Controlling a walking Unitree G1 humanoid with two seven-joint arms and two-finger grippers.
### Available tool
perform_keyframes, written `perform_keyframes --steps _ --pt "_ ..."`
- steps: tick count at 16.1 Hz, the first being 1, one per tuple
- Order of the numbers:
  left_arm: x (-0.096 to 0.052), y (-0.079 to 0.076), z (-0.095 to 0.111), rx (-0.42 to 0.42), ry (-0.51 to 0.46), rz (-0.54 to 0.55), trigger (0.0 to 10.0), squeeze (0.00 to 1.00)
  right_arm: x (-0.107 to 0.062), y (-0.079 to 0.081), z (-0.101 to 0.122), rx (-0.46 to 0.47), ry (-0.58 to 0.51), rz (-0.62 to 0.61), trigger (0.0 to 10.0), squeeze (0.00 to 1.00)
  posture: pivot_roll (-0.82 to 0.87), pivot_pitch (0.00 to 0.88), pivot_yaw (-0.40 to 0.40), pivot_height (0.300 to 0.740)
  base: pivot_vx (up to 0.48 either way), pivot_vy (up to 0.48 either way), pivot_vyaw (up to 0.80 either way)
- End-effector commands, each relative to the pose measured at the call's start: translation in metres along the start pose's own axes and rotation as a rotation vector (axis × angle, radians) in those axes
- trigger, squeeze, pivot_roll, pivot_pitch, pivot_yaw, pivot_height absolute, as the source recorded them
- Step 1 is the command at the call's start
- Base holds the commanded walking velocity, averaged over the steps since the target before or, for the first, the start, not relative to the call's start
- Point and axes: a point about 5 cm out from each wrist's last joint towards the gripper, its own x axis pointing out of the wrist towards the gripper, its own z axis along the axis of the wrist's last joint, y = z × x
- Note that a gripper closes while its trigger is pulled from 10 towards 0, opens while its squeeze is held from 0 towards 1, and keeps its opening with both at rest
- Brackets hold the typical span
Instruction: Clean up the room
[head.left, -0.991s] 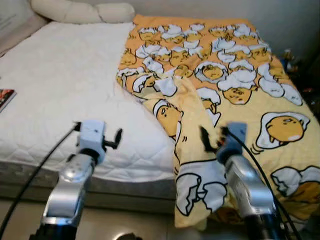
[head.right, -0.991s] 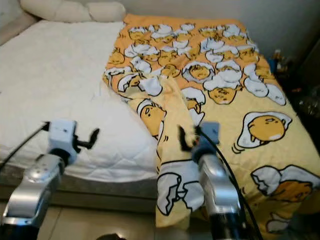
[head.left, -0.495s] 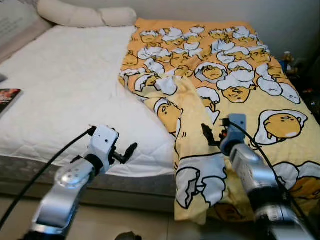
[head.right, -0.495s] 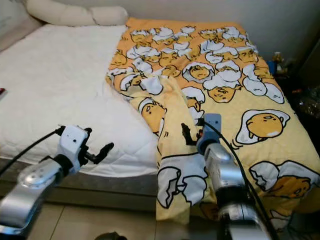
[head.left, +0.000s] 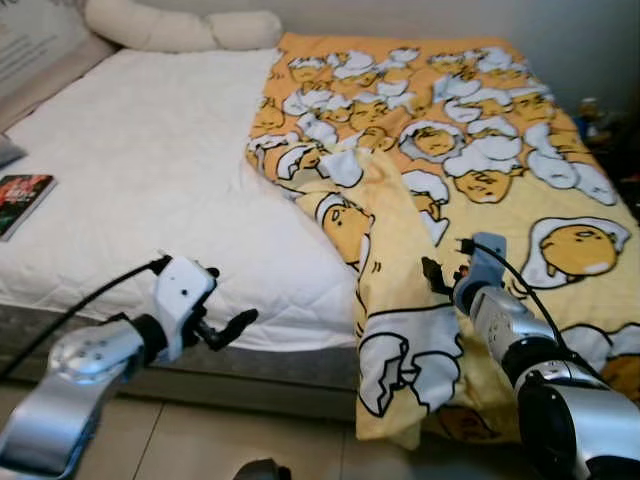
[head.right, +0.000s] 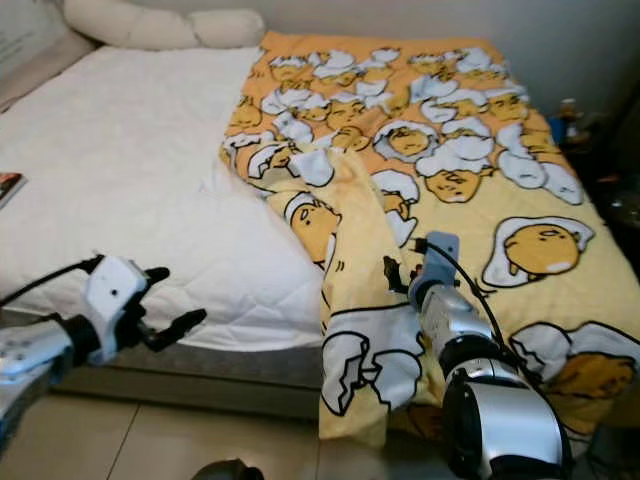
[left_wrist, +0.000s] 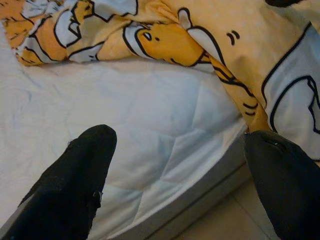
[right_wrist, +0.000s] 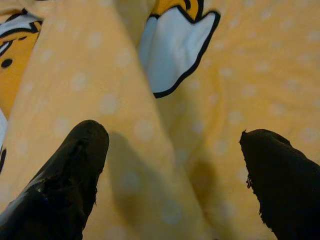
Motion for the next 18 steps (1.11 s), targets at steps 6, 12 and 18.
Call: perform_keyframes --steps 6,12,18 --pt "-0.021 -0.002 0.009 0.02 0.036 -0.068 10.0 0.64 -0.004 -0.007 -0.026 0.135 0.014 -0.045 1.1 0.0 0.2 0.0 0.135 0.74 0.0 0.0 0.0" --pt "-0.013 -0.006 0.012 0.006 0.032 -0.1 10.0 0.64 -0.005 -0.011 -0.027 0.112 0.007 -0.018 0.0 0.0 0.17 0.0 0.139 0.74 0.0 0.0 0.0" --pt "-0.005 -0.005 0.013 0.001 0.024 -0.111 10.0 0.64 -0.005 -0.009 -0.026 0.114 0.006 -0.003 0.0 0.0 0.16 0.0 0.142 0.74 0.0 0.0 0.0"
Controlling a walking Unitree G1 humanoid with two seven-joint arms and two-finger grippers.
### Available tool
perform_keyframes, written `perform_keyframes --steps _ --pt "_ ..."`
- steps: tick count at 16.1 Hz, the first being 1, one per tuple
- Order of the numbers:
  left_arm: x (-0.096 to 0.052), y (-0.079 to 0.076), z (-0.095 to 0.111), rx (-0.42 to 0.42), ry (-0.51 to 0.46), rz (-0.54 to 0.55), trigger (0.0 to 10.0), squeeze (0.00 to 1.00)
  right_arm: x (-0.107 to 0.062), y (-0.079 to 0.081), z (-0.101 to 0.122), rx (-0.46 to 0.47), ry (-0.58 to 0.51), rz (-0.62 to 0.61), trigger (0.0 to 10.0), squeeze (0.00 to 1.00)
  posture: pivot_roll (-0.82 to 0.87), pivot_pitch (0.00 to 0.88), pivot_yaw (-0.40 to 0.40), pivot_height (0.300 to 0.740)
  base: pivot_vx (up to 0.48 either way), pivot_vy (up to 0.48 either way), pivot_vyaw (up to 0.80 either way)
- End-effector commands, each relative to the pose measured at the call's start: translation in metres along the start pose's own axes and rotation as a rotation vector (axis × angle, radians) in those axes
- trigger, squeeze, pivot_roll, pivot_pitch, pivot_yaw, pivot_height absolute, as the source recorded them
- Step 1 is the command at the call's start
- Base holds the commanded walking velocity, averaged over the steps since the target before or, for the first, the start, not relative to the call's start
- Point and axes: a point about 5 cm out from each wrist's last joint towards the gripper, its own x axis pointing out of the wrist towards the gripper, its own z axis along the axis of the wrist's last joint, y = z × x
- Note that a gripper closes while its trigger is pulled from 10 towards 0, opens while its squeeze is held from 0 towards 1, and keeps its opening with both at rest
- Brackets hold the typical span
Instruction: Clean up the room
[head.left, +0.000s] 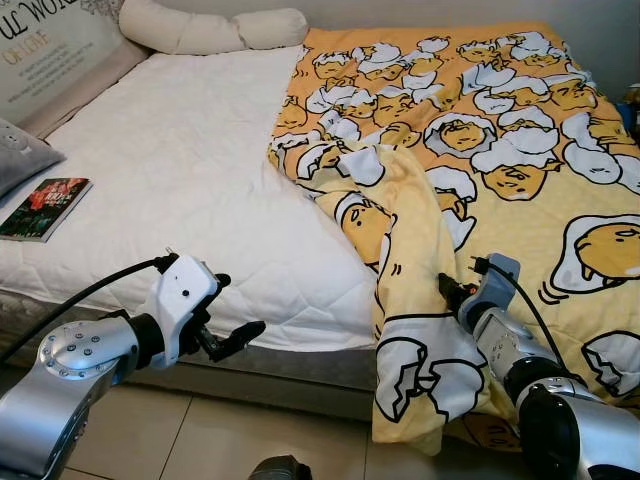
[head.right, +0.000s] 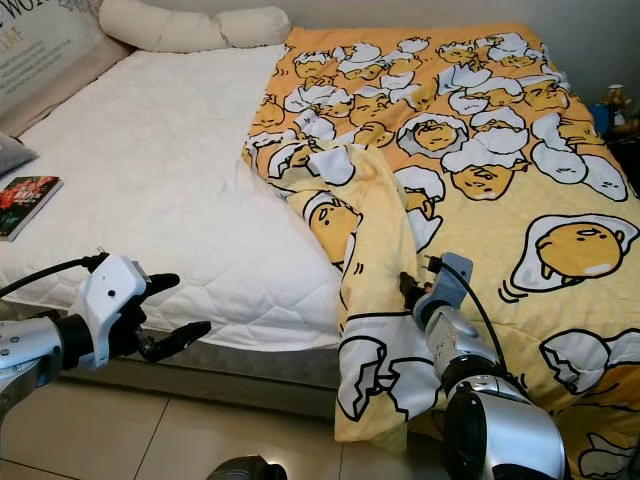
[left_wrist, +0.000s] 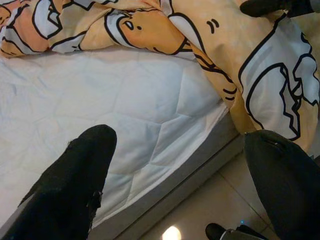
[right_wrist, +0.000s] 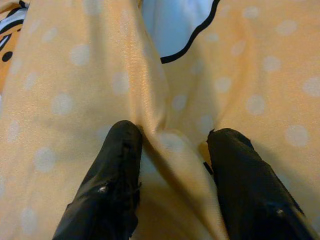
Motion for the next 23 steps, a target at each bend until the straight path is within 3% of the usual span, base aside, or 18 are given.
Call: perform_keyframes --steps 1,5,8,11,15,16,17,18,19,21,22,23 --pt "0.002 0.001 0.001 0.005 -0.001 -0.001 10.0 0.65 0.0 0.003 -0.004 0.004 0.015 0.016 0.0 0.0 0.15 0.0 0.143 0.74 0.0 0.0 0.0" --pt "0.003 0.002 0.0 0.004 -0.001 -0.007 10.0 0.64 0.0 0.003 -0.002 0.001 0.011 0.036 0.0 0.0 0.15 0.0 0.146 0.74 0.0 0.0 0.0" --pt "0.001 0.004 -0.002 0.001 0.006 0.002 10.0 0.65 0.0 0.01 -0.001 -0.043 0.021 0.161 0.0 0.0 0.15 0.0 0.136 0.74 0.0 0.0 0.0" --pt "-0.001 0.002 -0.007 -0.011 0.014 0.008 10.0 0.65 -0.001 0.037 0.003 -0.053 0.036 0.456 0.0 0.0 0.14 0.0 0.115 0.74 0.0 0.0 0.0" --pt "-0.004 -0.001 -0.014 -0.035 0.023 0.027 10.0 0.65 -0.008 0.123 -0.006 -0.191 0.098 0.896 0.0 0.0 0.15 0.0 0.094 0.74 0.0 0.0 0.0" --pt "-0.007 -0.001 -0.018 -0.04 0.035 0.04 10.0 0.65 -0.016 0.164 -0.006 -0.215 0.091 1.058 0.0 0.0 0.15 0.0 0.085 0.74 0.0 0.0 0.0" --pt "-0.01 0.0 -0.021 -0.041 0.048 0.05 10.0 0.65 -0.025 0.192 -0.005 -0.22 0.083 1.175 0.0 0.0 0.16 0.0 0.079 0.74 0.0 0.0 0.0" --pt "-0.012 0.0 -0.023 -0.042 0.056 0.057 10.0 0.65 -0.03 0.206 -0.003 -0.217 0.078 1.239 0.0 0.0 0.17 0.0 0.072 0.74 0.0 0.0 0.0" --pt "-0.015 0.001 -0.026 -0.043 0.068 0.068 10.0 0.65 -0.043 0.234 0.0 -0.211 0.068 1.381 0.0 0.0 0.17 0.0 0.065 0.74 0.0 0.0 0.0" --pt "-0.02 0.001 -0.028 -0.048 0.072 0.088 10.0 0.65 -0.064 0.261 0.004 -0.187 0.074 1.582 0.0 0.0 0.18 0.0 0.046 0.74 0.0 0.0 0.0" --pt "-0.021 0.0 -0.029 -0.05 0.071 0.092 10.0 0.65 -0.066 0.264 0.003 -0.181 0.081 1.608 0.0 0.0 0.18 0.0 0.043 0.74 0.0 0.0 0.0" --pt "-0.021 -0.002 -0.029 -0.054 0.068 0.098 10.0 0.65 -0.061 0.257 -0.006 -0.233 0.1 1.545 0.0 0.0 0.18 0.0 0.037 0.74 0.0 0.0 0.0"
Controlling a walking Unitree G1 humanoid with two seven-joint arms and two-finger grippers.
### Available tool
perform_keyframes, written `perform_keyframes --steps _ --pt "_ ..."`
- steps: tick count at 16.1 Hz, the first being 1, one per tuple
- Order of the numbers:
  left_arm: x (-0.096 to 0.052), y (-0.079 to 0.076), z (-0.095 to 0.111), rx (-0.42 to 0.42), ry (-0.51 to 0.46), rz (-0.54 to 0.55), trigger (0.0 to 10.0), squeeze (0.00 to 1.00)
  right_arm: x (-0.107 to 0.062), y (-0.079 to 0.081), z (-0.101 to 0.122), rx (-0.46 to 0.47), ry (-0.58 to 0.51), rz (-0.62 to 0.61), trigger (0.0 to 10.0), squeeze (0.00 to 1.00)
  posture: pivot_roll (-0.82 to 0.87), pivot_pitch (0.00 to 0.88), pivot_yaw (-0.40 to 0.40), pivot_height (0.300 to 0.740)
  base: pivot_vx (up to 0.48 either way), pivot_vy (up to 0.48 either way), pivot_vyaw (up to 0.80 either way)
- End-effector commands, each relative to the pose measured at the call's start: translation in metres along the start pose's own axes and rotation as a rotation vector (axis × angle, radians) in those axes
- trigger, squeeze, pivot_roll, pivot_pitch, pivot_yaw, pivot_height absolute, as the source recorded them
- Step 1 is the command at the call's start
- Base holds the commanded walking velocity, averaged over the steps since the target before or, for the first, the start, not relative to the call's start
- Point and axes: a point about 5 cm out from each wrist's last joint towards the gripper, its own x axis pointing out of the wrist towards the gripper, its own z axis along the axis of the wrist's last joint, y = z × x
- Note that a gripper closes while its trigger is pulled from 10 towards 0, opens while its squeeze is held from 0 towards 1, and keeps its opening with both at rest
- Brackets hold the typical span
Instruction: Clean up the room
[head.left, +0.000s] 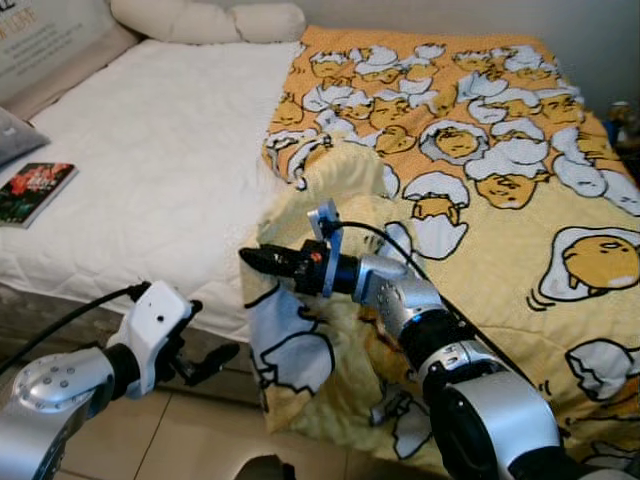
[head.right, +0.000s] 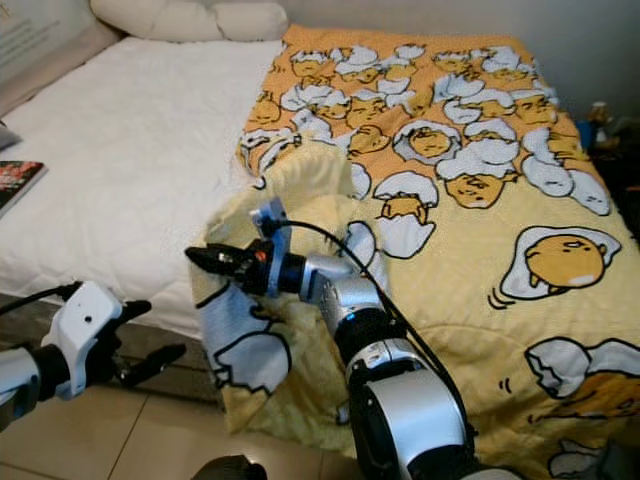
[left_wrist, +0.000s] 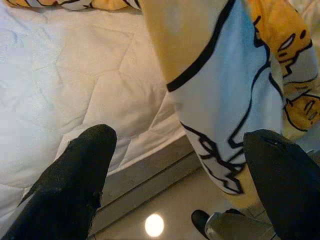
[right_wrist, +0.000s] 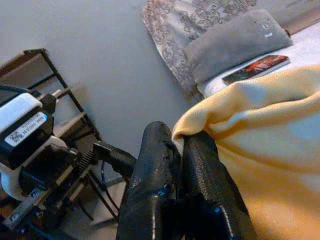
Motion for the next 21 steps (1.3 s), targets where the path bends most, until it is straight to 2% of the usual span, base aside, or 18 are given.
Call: perform_keyframes --steps 1,2,3,4,5,6,7,9,11,12,13,14,15,16,19,20,21 --pt "-0.002 0.0 0.005 0.023 -0.019 0.018 10.0 0.65 0.027 0.014 -0.01 0.001 0.014 0.037 2.5 0.0 0.18 0.0 0.032 0.74 0.0 0.0 0.0" --pt "-0.002 0.001 0.004 0.02 -0.02 0.022 10.0 0.65 0.02 0.007 -0.018 0.015 0.035 -0.053 10.0 0.0 0.18 0.0 0.032 0.74 0.0 0.0 0.0" --pt "-0.002 0.001 0.004 0.019 -0.02 0.024 10.0 0.65 0.017 0.004 -0.021 0.023 0.043 -0.085 10.0 0.0 0.18 0.0 0.032 0.74 0.0 0.0 0.0" --pt "-0.001 0.002 0.002 0.019 -0.018 0.028 10.0 0.65 0.008 -0.003 -0.029 0.044 0.07 -0.181 10.0 1.0 0.17 0.0 0.033 0.74 0.0 0.0 0.0" --pt "0.0 0.005 0.0 0.027 -0.007 0.034 10.0 0.65 -0.004 -0.009 -0.041 0.025 0.118 -0.249 10.0 1.0 0.17 0.0 0.035 0.74 0.0 0.0 0.0" --pt "0.001 0.006 0.0 0.027 -0.006 0.038 10.0 0.65 -0.01 -0.01 -0.045 0.011 0.134 -0.26 10.0 1.0 0.16 0.0 0.037 0.74 0.0 0.0 0.0" --pt "0.002 0.008 0.0 0.03 -0.005 0.045 10.0 0.65 -0.016 -0.011 -0.05 0.041 0.133 -0.253 10.0 1.0 0.15 0.0 0.038 0.74 0.0 0.0 0.0" --pt "0.002 0.013 -0.001 0.034 -0.002 0.06 10.0 0.65 -0.026 -0.013 -0.052 -0.017 0.147 -0.27 10.0 1.0 0.14 0.0 0.037 0.74 0.0 0.0 0.0" --pt "0.001 0.025 -0.003 0.042 -0.003 0.11 10.0 0.65 -0.038 -0.015 -0.04 -0.068 0.069 -0.305 10.0 1.0 0.12 0.0 0.027 0.74 0.0 0.0 0.0" --pt "0.002 0.033 -0.002 0.031 -0.013 0.166 10.0 0.65 -0.051 -0.018 -0.021 -0.121 -0.043 -0.373 10.0 1.0 0.11 0.0 0.018 0.74 0.0 0.0 0.0" --pt "0.002 0.033 -0.002 0.031 -0.013 0.166 10.0 0.65 -0.051 -0.018 -0.021 -0.121 -0.043 -0.373 10.0 1.0 0.11 0.0 0.018 0.74 0.0 0.0 0.0" --pt "0.005 0.036 -0.003 0.016 -0.02 0.209 10.0 0.65 -0.064 -0.021 -0.01 -0.161 -0.109 -0.455 10.0 1.0 0.1 0.0 0.014 0.74 0.0 0.0 0.0" --pt "0.012 0.037 0.0 -0.005 -0.061 0.291 10.0 0.65 -0.085 -0.025 0.001 -0.204 -0.19 -0.616 10.0 1.0 0.09 0.0 0.012 0.74 0.0 0.0 0.0" --pt "0.018 0.037 0.003 -0.027 -0.108 0.342 10.0 0.65 -0.099 -0.025 0.005 -0.227 -0.227 -0.73 10.0 1.0 0.08 0.0 0.01 0.74 0.0 0.0 0.0" --pt "0.04 0.023 0.012 -0.126 -0.19 0.446 10.0 0.65 -0.141 -0.016 -0.009 -0.227 -0.318 -1.029 10.0 1.0 0.04 0.0 0.007 0.74 0.0 0.0 0.0" --pt "0.047 0.017 0.015 -0.153 -0.211 0.472 10.0 0.65 -0.157 -0.014 -0.02 -0.234 -0.311 -1.169 10.0 1.0 0.03 0.0 0.01 0.74 0.0 0.0 0.0" --pt "0.05 0.013 0.017 -0.182 -0.221 0.492 10.0 0.65 -0.167 -0.011 -0.028 -0.205 -0.308 -1.255 10.0 1.0 0.02 0.0 0.016 0.74 0.0 0.386 0.0"
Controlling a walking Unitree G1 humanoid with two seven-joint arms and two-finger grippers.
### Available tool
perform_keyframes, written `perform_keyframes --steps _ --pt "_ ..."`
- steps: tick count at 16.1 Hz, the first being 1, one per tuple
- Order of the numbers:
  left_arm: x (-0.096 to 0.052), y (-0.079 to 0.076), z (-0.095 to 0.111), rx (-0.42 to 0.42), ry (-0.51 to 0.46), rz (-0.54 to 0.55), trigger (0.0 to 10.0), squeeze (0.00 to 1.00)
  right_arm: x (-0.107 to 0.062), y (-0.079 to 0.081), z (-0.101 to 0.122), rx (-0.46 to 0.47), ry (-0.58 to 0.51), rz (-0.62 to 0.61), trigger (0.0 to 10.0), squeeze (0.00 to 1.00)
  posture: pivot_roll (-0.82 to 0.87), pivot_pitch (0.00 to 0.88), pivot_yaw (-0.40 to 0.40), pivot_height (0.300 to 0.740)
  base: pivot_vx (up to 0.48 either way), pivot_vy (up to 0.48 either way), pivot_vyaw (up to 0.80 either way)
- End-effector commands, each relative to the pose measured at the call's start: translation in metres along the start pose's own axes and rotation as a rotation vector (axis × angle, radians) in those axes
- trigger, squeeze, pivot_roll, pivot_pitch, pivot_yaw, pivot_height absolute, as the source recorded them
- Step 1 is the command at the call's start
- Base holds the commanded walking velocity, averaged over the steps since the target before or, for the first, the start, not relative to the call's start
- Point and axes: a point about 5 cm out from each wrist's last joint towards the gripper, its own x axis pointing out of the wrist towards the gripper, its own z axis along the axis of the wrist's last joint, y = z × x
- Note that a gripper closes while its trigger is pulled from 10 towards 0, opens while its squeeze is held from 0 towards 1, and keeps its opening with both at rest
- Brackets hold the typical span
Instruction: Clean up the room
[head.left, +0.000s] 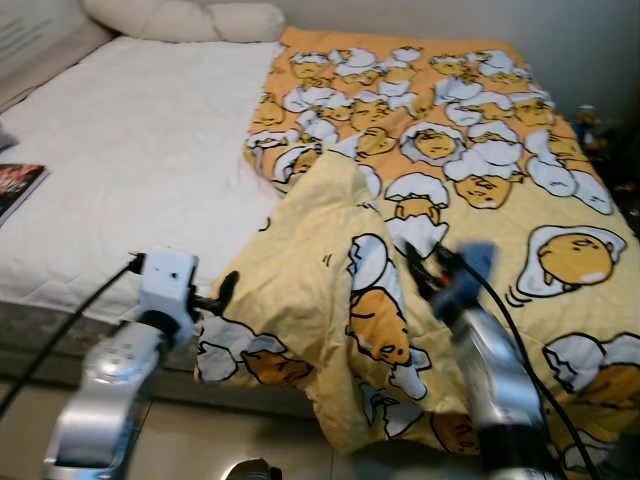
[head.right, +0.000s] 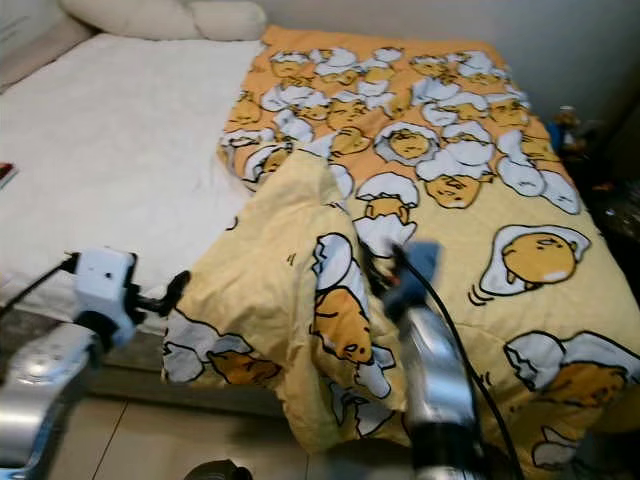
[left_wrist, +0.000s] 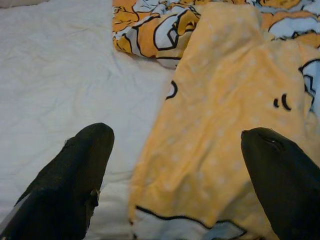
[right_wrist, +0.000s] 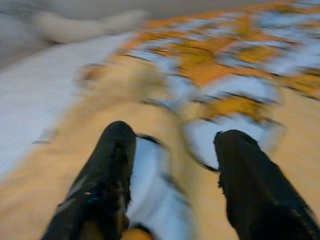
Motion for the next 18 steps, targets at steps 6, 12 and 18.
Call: perform_keyframes --steps 6,12,18 --pt "-0.004 -0.003 -0.007 0.022 0.027 0.058 10.0 0.65 -0.016 0.001 0.0 -0.014 0.031 -0.077 10.0 1.0 -0.01 0.0 0.017 0.74 0.0 0.472 -0.1" --pt "0.003 -0.01 -0.007 0.052 0.036 0.026 10.0 0.65 -0.018 0.004 0.002 -0.012 0.043 -0.08 10.0 1.0 -0.01 0.0 0.027 0.74 0.0 0.48 0.0" --pt "0.008 -0.011 -0.004 0.044 0.016 0.034 10.0 0.65 -0.016 0.004 0.001 -0.006 0.055 -0.089 10.0 1.0 -0.01 0.0 0.03 0.74 0.0 0.32 0.0"
